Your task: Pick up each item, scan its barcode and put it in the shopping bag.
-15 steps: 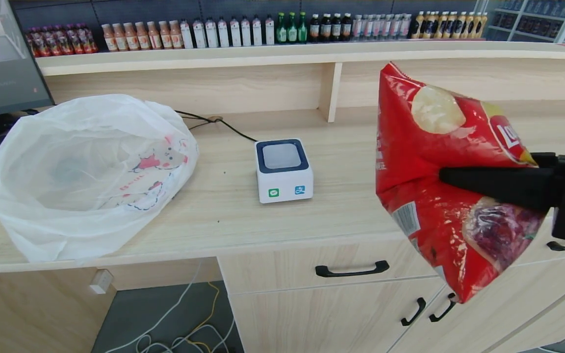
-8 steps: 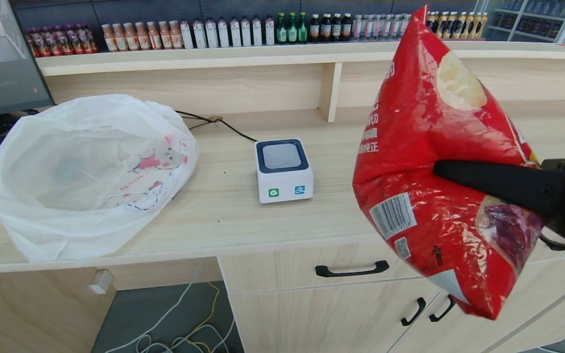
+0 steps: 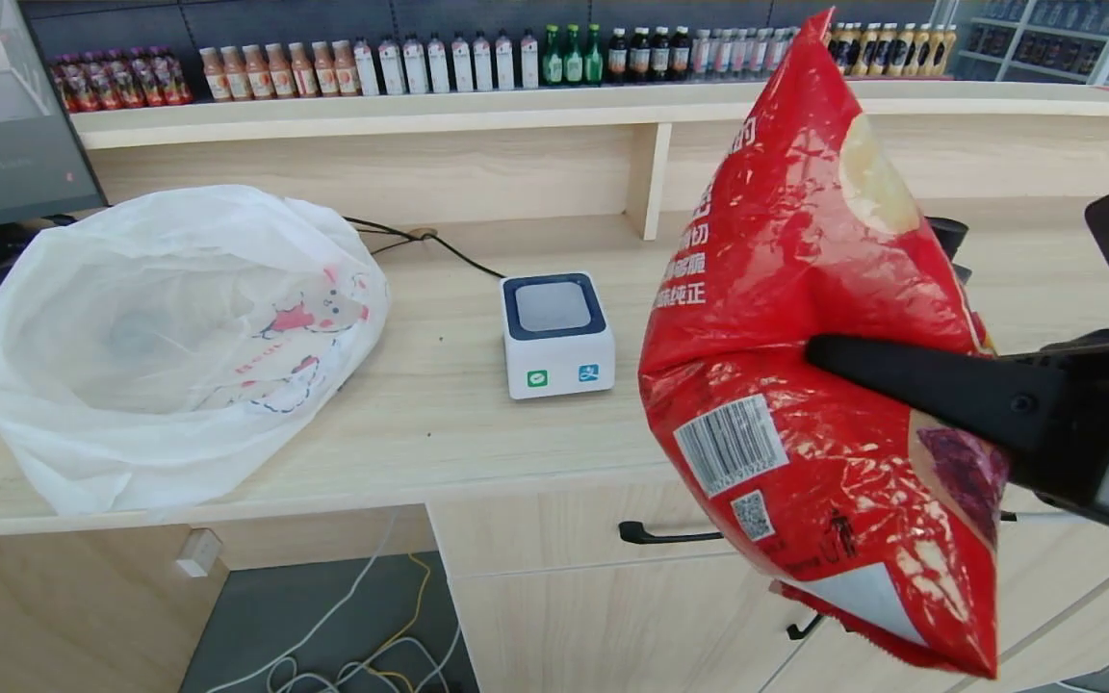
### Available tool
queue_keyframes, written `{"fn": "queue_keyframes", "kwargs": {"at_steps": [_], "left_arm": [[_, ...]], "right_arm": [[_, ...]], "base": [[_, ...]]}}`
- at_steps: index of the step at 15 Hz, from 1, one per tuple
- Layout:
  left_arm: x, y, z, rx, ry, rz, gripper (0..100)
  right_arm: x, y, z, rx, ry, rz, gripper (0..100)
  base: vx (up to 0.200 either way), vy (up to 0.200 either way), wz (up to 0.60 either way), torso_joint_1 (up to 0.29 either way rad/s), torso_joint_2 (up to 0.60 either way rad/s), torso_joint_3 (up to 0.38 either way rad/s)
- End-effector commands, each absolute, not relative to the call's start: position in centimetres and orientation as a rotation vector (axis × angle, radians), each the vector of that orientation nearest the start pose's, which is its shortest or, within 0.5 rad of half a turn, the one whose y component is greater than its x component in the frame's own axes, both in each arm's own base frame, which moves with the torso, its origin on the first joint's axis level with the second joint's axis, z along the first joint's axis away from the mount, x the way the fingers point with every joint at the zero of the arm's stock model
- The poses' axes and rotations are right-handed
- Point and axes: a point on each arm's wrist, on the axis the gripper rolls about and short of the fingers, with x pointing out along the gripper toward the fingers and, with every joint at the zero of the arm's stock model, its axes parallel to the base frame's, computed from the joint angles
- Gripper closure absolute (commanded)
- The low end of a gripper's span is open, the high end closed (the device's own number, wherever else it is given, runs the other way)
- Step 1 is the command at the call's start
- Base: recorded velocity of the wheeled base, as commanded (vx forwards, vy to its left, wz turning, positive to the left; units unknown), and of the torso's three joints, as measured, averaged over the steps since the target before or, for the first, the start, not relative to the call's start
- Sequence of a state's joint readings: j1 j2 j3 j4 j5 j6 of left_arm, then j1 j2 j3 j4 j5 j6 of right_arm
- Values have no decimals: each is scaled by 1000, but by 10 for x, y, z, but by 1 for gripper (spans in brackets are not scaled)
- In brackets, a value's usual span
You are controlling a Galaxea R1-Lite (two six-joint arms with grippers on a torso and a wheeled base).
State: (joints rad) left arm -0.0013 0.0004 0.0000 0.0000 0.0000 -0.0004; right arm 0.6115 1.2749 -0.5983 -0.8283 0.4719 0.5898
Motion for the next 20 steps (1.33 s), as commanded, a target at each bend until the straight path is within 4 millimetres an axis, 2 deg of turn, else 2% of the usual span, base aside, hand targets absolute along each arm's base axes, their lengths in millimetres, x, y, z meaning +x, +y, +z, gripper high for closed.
{"fn": "queue_keyframes", "kwargs": {"at_steps": [1,6,11,15,18,20], "left_arm": [[-23,0,75,-2,0,-2,0],[-23,0,75,0,0,-2,0],[-23,0,75,0,0,-2,0],[-23,0,75,-2,0,-2,0],[-23,0,75,0,0,-2,0],[-23,0,75,-2,0,-2,0]], "right_arm": [[154,121,237,565,206,1093,100],[150,128,226,598,138,1159,100],[139,149,227,765,114,1326,100],[143,158,221,825,122,1353,100],[155,169,211,881,141,1287,100],[153,170,212,925,168,1292,100]], "base": [[0,0,0,0,0,0],[0,0,0,0,0,0],[0,0,0,0,0,0],[0,0,0,0,0,0],[0,0,0,0,0,0],[0,0,0,0,0,0]]}}
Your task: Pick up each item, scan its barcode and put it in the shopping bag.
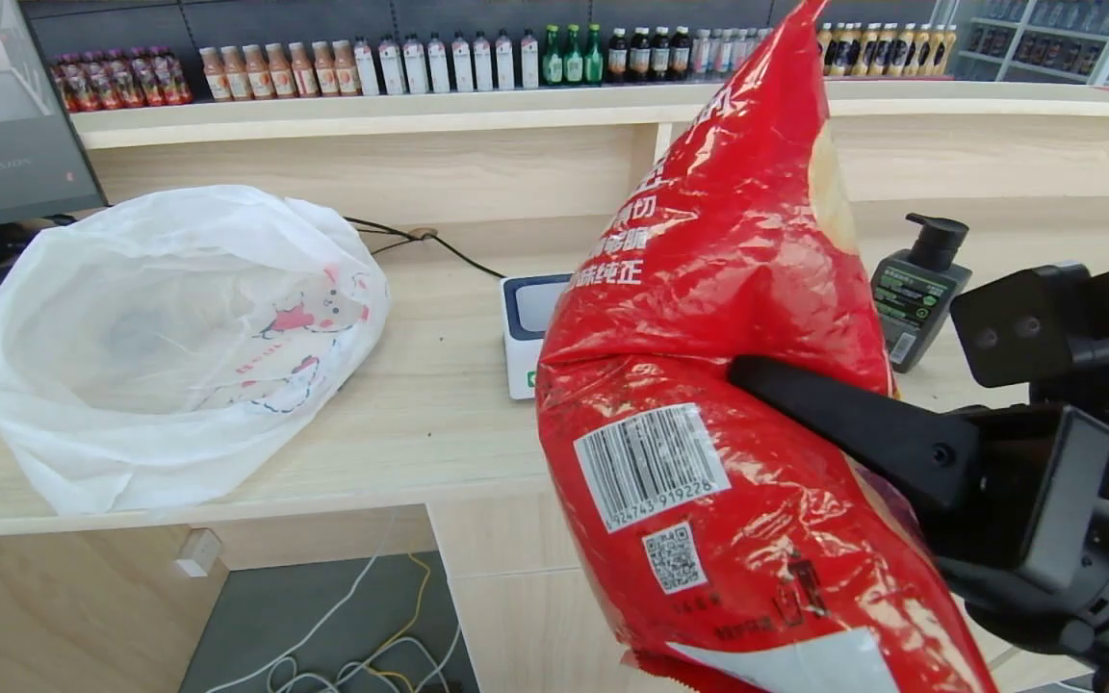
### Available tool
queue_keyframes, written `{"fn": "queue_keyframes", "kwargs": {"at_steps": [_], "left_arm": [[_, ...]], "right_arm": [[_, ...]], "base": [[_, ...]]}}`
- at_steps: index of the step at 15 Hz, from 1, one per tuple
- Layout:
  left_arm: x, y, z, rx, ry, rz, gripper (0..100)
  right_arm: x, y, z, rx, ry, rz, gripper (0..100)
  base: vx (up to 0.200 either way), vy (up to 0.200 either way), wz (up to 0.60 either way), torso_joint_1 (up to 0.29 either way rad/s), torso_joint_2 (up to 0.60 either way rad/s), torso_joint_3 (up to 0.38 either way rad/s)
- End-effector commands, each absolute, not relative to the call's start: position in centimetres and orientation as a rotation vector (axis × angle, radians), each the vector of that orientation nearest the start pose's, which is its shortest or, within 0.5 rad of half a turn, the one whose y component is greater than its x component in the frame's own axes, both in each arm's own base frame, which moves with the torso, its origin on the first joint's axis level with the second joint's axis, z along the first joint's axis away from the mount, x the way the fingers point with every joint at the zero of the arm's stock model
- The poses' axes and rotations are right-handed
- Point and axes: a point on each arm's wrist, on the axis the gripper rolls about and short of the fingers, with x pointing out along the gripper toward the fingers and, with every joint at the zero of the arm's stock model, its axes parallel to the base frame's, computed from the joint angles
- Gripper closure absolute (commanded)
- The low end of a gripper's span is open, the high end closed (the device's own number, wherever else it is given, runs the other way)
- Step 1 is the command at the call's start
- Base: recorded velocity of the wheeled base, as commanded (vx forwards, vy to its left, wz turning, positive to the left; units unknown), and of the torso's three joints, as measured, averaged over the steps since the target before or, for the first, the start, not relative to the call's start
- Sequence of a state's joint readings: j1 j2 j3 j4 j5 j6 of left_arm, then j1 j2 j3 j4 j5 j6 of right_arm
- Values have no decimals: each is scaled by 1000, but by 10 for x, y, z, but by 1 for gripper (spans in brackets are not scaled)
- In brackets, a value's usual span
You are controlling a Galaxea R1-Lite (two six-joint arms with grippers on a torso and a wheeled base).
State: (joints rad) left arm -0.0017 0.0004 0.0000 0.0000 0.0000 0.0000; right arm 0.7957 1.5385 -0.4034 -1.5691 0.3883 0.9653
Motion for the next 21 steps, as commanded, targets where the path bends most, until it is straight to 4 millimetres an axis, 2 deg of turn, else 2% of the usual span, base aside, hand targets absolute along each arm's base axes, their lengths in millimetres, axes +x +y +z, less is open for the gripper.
{"fn": "queue_keyframes", "kwargs": {"at_steps": [1,14,18,21], "left_arm": [[-23,0,75,-2,0,-2,0],[-23,0,75,-2,0,-2,0],[-23,0,75,-2,0,-2,0],[-23,0,75,0,0,-2,0]], "right_arm": [[153,170,213,933,171,1295,100],[153,171,215,922,154,1303,100],[150,168,221,797,53,1342,100],[152,165,214,635,-43,1303,100]], "base": [[0,0,0,0,0,0],[0,0,0,0,0,0],[0,0,0,0,0,0],[0,0,0,0,0,0]]}}
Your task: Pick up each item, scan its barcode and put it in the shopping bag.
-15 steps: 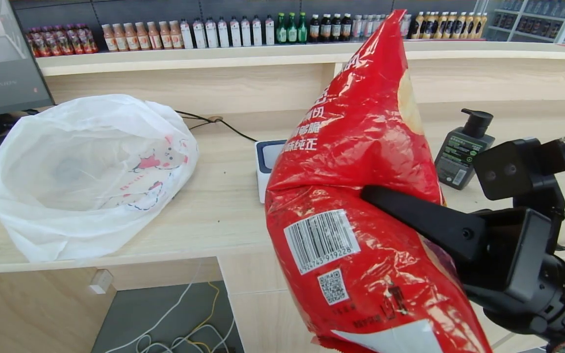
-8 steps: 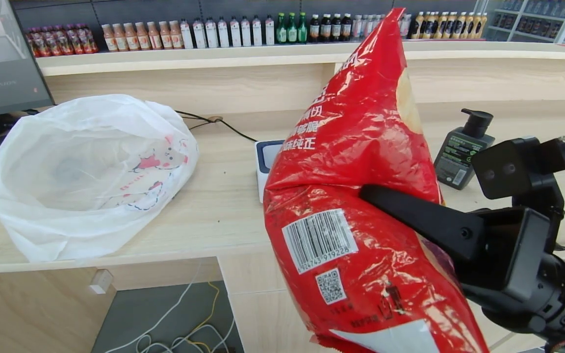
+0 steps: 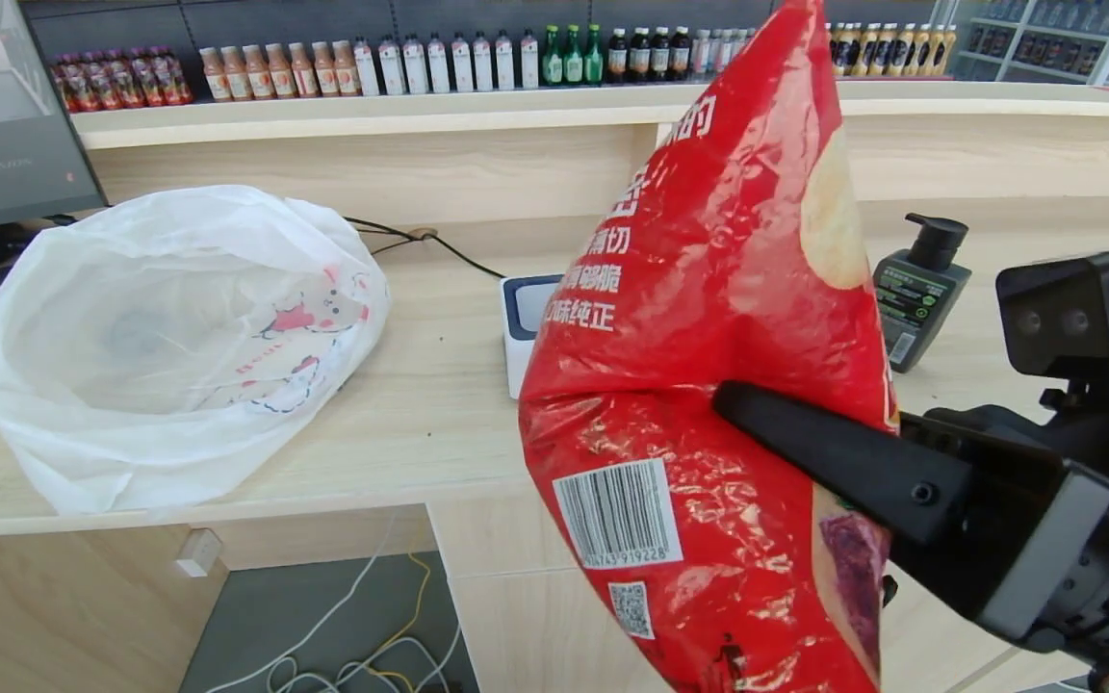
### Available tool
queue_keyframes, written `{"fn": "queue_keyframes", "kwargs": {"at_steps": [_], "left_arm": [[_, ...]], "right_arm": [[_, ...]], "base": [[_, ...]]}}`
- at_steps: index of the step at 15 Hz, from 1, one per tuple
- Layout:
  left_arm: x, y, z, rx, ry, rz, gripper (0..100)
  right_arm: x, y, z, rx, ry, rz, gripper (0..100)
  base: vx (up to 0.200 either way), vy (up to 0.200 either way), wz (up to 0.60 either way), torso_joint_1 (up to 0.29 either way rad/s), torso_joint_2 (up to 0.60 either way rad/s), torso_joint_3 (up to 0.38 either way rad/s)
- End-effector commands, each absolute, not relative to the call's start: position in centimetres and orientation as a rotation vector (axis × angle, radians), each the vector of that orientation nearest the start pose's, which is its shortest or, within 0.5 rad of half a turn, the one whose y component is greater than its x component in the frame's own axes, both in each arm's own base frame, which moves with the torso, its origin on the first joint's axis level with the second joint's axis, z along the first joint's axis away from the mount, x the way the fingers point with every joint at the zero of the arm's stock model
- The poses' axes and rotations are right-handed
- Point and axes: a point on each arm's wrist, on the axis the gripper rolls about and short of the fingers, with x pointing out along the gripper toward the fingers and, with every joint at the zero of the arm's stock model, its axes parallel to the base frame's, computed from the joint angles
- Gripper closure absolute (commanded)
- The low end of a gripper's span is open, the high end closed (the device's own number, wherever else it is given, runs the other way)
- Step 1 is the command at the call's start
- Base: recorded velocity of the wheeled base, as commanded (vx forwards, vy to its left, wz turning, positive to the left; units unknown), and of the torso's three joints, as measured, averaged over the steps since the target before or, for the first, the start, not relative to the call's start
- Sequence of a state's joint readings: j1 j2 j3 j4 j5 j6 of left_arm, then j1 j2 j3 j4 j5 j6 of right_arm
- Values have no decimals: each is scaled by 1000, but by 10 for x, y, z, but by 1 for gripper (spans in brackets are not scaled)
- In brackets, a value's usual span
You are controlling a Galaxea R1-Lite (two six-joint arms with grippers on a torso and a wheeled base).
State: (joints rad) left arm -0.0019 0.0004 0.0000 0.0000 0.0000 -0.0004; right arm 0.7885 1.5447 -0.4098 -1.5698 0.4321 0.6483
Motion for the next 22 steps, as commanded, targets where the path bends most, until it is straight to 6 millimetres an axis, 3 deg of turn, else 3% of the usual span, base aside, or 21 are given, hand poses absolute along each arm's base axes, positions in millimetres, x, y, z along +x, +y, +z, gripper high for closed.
{"fn": "queue_keyframes", "kwargs": {"at_steps": [1,3,7,9,15,22], "left_arm": [[-23,0,75,0,0,-2,0],[-23,0,75,-2,0,-2,0],[-23,0,75,-2,0,-2,0],[-23,0,75,0,0,-2,0],[-23,0,75,2,0,-2,0],[-23,0,75,0,0,-2,0]], "right_arm": [[151,164,210,575,-75,1288,100],[154,164,211,461,-105,1199,100],[169,170,247,319,-185,946,100],[163,169,257,238,-190,886,100],[156,157,257,4,-251,537,100],[148,148,260,-22,-275,482,100]], "base": [[0,0,0,0,0,0],[0,0,0,0,0,0],[0,0,0,0,0,0],[0,0,0,0,0,0],[0,0,0,0,0,0],[0,0,0,0,0,0]]}}
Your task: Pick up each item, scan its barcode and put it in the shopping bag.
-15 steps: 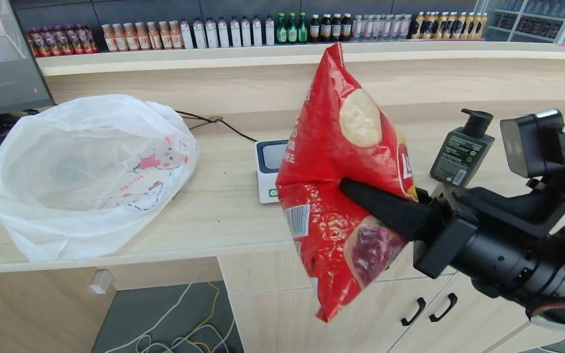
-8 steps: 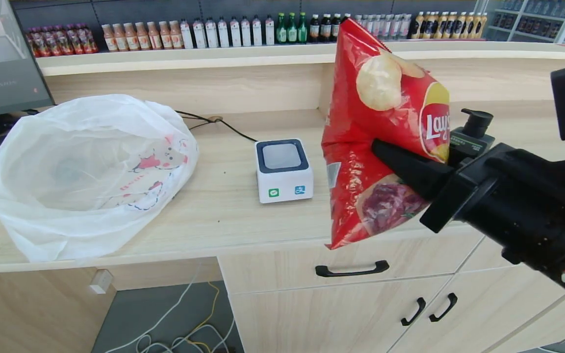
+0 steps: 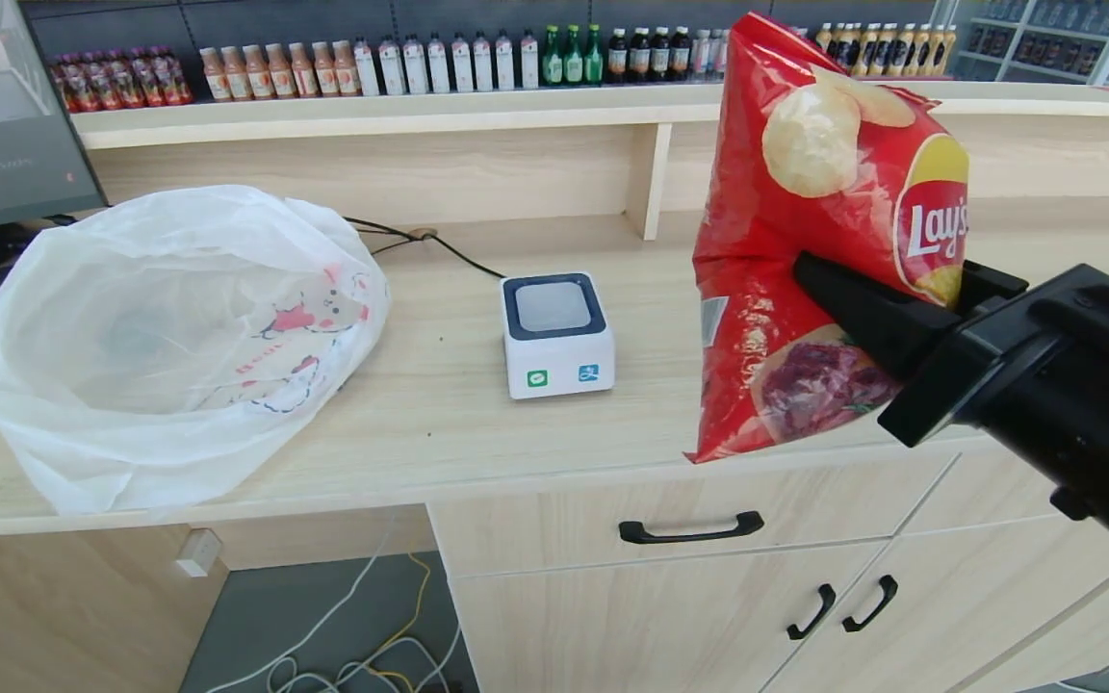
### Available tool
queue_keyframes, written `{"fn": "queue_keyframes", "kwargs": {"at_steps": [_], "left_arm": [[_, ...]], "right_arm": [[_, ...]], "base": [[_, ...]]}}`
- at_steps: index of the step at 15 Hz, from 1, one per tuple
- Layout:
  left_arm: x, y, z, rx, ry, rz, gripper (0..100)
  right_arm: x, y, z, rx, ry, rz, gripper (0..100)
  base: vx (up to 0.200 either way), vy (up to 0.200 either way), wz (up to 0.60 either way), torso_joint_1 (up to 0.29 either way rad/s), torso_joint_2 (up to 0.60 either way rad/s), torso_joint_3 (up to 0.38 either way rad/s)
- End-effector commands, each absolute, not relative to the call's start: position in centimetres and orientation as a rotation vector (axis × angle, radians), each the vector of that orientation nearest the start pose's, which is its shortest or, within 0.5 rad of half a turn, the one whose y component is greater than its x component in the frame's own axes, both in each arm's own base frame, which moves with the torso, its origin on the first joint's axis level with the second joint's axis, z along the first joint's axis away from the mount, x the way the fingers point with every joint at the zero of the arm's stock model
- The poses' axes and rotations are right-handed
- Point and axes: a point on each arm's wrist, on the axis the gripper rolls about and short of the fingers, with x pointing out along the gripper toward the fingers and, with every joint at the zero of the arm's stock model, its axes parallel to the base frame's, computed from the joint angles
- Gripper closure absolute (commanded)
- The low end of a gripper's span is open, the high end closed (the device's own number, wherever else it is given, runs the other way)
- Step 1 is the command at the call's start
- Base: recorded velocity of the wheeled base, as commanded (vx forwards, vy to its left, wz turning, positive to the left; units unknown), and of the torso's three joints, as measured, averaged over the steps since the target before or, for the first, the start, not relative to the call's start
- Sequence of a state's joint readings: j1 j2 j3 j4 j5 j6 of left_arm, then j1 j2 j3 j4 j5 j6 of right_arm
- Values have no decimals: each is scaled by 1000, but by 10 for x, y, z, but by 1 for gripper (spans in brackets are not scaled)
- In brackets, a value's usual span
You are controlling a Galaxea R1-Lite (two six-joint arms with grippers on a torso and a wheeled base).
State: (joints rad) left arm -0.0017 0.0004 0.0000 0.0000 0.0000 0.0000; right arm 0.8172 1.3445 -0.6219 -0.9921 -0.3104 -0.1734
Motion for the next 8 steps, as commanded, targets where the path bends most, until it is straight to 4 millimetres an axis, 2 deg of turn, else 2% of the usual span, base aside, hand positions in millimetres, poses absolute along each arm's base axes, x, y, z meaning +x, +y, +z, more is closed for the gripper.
{"fn": "queue_keyframes", "kwargs": {"at_steps": [1,3,7,8], "left_arm": [[-23,0,75,0,0,-2,0],[-23,0,75,0,0,-2,0],[-23,0,75,-2,0,-2,0],[-23,0,75,-3,0,0,0]], "right_arm": [[148,148,259,-20,-270,483,100],[148,148,256,-14,-258,487,100],[147,146,253,-1,-244,489,100],[147,146,253,6,-242,487,100]], "base": [[0,0,0,0,0,0],[-200,0,0,0,2,2],[0,0,0,0,0,0],[0,200,0,-27,-7,12]]}}
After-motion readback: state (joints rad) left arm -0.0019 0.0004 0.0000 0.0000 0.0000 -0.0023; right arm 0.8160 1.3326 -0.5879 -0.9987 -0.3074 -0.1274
